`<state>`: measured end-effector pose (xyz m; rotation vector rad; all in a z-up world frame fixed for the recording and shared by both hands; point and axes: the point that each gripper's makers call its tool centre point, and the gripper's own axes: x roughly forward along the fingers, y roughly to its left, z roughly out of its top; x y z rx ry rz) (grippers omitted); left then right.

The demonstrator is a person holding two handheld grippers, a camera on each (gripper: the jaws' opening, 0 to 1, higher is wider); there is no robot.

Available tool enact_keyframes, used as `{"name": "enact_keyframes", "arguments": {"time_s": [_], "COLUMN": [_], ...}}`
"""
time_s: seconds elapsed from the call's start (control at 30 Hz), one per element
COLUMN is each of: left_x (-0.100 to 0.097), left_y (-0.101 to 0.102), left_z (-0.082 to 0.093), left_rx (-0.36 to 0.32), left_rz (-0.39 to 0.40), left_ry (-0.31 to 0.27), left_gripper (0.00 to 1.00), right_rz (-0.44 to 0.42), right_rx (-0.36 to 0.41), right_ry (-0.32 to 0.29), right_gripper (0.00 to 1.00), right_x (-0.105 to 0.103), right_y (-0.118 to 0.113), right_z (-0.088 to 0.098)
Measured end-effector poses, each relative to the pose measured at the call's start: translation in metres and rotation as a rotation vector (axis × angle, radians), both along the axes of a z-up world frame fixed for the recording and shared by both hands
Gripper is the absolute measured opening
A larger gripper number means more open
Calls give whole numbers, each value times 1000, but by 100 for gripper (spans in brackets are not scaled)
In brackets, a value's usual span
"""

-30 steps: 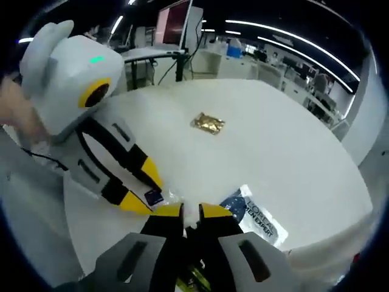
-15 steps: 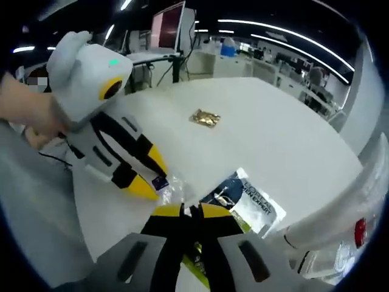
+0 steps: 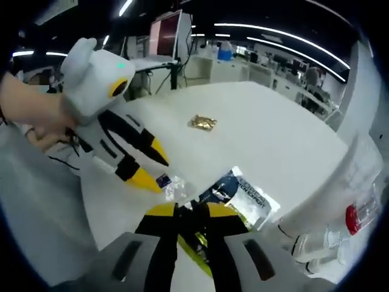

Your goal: Arrange the skincare products in the storage area until every visible bottle or jar stands upright without overlapping.

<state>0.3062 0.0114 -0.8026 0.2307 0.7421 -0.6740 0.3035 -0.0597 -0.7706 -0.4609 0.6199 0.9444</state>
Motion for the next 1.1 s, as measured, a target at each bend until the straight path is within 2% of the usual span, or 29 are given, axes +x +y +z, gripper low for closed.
{"name": "enact_keyframes", "arguments": {"time_s": [0.23,0.53,0.8,0.93,1.1], "left_x": [-2,-8,-15,-19,-24], "left_y": [3,9,15,17,17], "left_z": [7,21,30,37,41], "left_rx": [-1,-20,-26,-51,-60], "left_rz": [17,72,105,134,151], "left_ry": [-12,-26,-32,-32,-32], "left_gripper": [35,43,48,51,56], "right_rz": [-14,-28,-76,-103,-144], "right_rx": [23,47,71,74,104], "right_ry": [6,39,46,49,72], "right_gripper": [21,37,45,48,52], "right_x": [-7,-19,-25,-27,-31], "right_y": [-6,-17,-40,-53,-64], "right_z": [7,12,21,24,28]}}
